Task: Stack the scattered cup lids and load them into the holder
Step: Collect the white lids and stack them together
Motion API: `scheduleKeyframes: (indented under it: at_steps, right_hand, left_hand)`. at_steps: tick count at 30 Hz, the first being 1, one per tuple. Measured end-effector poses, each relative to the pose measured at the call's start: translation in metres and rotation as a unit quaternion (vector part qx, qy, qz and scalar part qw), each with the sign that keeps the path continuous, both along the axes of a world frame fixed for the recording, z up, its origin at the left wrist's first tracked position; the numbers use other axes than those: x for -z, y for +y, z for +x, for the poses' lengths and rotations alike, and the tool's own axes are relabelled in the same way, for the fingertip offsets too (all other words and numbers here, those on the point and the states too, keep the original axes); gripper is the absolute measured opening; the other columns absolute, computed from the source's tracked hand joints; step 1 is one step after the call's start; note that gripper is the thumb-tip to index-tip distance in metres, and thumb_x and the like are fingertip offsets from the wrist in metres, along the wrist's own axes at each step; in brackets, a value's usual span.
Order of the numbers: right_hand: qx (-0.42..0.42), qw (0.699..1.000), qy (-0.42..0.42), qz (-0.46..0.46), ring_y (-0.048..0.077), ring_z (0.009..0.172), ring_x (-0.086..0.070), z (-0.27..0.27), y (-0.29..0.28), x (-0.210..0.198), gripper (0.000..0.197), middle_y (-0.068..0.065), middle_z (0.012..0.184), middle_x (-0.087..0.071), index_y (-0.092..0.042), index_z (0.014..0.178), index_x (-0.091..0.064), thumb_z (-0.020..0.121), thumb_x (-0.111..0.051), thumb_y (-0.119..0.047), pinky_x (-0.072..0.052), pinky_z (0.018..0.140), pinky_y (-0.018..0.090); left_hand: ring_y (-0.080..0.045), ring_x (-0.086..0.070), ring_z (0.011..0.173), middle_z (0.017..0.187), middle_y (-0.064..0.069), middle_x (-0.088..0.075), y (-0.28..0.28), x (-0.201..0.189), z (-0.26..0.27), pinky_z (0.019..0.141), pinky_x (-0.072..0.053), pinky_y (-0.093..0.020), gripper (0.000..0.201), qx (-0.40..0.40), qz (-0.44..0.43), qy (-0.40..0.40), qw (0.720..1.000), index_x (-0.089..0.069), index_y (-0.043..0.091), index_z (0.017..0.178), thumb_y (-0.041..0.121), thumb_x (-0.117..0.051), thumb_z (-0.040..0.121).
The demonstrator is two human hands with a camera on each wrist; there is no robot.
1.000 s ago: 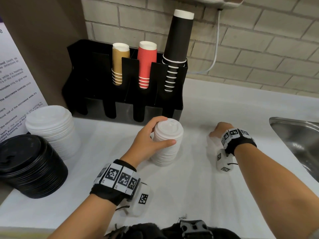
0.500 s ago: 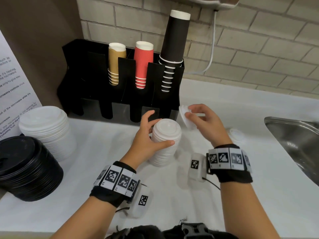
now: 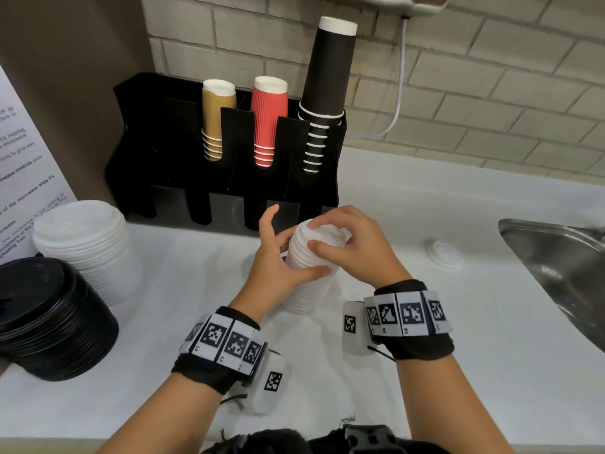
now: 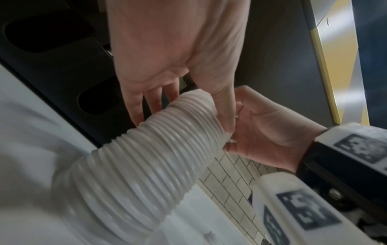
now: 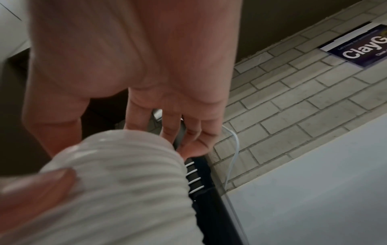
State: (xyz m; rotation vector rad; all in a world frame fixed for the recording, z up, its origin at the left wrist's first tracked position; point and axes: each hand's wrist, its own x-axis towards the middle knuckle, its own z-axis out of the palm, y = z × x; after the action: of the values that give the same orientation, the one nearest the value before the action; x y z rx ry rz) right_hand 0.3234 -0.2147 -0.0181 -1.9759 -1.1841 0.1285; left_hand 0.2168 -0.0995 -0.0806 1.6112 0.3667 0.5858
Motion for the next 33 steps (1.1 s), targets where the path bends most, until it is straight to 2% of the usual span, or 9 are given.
scheduleKeyframes:
  at_steps: [8,11,14,16,18,21,23,25,33]
  right_hand:
    - [-0.027,0.998,-0.009,-0.055,0.013,0.105,-0.055,-0.002,0.007,-0.012,0.028,-0.001,0.111,-0.059,-0.024,0.103,-0.073,0.075,-0.077,-0.020,-0.044,0.092,0.026]
    - [-0.028,0.998,-0.007,-0.057,0.013,0.104,-0.054,-0.004,0.006,-0.011,0.034,-0.003,0.109,-0.056,-0.025,0.102,-0.071,0.071,-0.082,-0.022,-0.042,0.088,0.024]
    - [-0.038,0.998,0.026,-0.044,-0.002,0.098,-0.052,0.002,0.000,-0.006,0.038,-0.011,0.108,-0.053,-0.033,0.100,-0.068,0.067,-0.085,-0.034,-0.040,0.076,0.009]
    - [0.027,0.997,0.069,0.004,-0.006,0.093,-0.053,0.020,-0.007,-0.005,0.030,-0.014,0.107,-0.055,-0.037,0.095,-0.066,0.070,-0.082,-0.039,-0.040,0.072,0.005]
    - [0.170,0.979,0.103,0.040,0.009,0.098,-0.058,0.054,-0.019,0.001,0.026,-0.003,0.112,-0.059,-0.029,0.097,-0.066,0.076,-0.077,-0.040,-0.045,0.080,0.017]
    - [0.351,0.921,0.091,-0.145,0.036,0.127,-0.041,0.111,-0.041,0.016,0.052,0.019,0.136,-0.043,-0.015,0.126,-0.055,0.084,-0.069,-0.042,-0.035,0.104,0.040]
    - [0.408,0.863,0.091,-0.283,0.039,0.135,-0.028,0.136,-0.054,0.029,0.069,0.021,0.144,-0.030,-0.013,0.140,-0.042,0.084,-0.066,-0.047,-0.029,0.107,0.046]
    - [0.429,0.827,0.081,-0.355,0.038,0.134,-0.028,0.151,-0.066,0.042,0.074,0.019,0.142,-0.030,-0.012,0.140,-0.040,0.082,-0.066,-0.050,-0.032,0.104,0.047]
    - [0.354,0.813,0.014,-0.462,0.039,0.126,-0.039,0.169,-0.094,0.054,0.040,0.017,0.134,-0.042,-0.024,0.123,-0.058,0.086,-0.058,-0.040,-0.040,0.101,0.043]
  left_hand:
    - [-0.006,-0.057,0.118,0.127,0.008,-0.061,0.002,0.004,0.000,0.091,-0.048,-0.016,0.118,-0.004,0.002,-0.008,1.000,-0.009,0.037,0.147,0.013,-0.089,0.064]
    - [-0.002,-0.058,0.113,0.125,0.016,-0.059,0.003,0.000,-0.002,0.089,-0.051,-0.018,0.103,0.010,0.024,-0.020,0.999,-0.029,0.049,0.138,0.022,-0.092,0.062]
    - [-0.006,-0.060,0.109,0.117,0.019,-0.061,0.003,-0.002,-0.004,0.085,-0.052,-0.023,0.067,0.024,0.038,-0.021,0.999,-0.054,0.044,0.118,0.034,-0.089,0.062]
    - [-0.009,-0.059,0.110,0.117,0.018,-0.061,0.004,0.000,-0.003,0.086,-0.051,-0.024,0.058,0.025,0.030,-0.018,0.999,-0.057,0.038,0.113,0.025,-0.089,0.067]
    - [-0.008,-0.057,0.112,0.119,0.019,-0.059,0.005,0.001,-0.003,0.088,-0.050,-0.023,0.057,0.027,0.027,-0.011,0.999,-0.056,0.038,0.112,0.021,-0.088,0.068]
    - [-0.004,-0.055,0.112,0.121,0.020,-0.058,0.004,-0.001,-0.004,0.085,-0.049,-0.018,0.057,0.032,0.028,-0.012,0.999,-0.056,0.038,0.112,0.024,-0.088,0.067]
    - [-0.003,-0.055,0.112,0.121,0.019,-0.058,0.002,-0.003,-0.004,0.084,-0.048,-0.014,0.054,0.030,0.021,-0.016,0.999,-0.056,0.038,0.111,0.029,-0.087,0.067]
    - [-0.003,-0.055,0.112,0.121,0.020,-0.058,0.002,-0.005,-0.004,0.083,-0.048,-0.013,0.049,0.027,0.017,-0.017,0.999,-0.057,0.037,0.110,0.033,-0.084,0.069]
    - [0.005,-0.054,0.106,0.119,0.021,-0.057,0.003,-0.004,-0.004,0.080,-0.047,-0.010,0.045,0.031,0.018,-0.021,0.999,-0.057,0.033,0.111,0.022,-0.082,0.075]
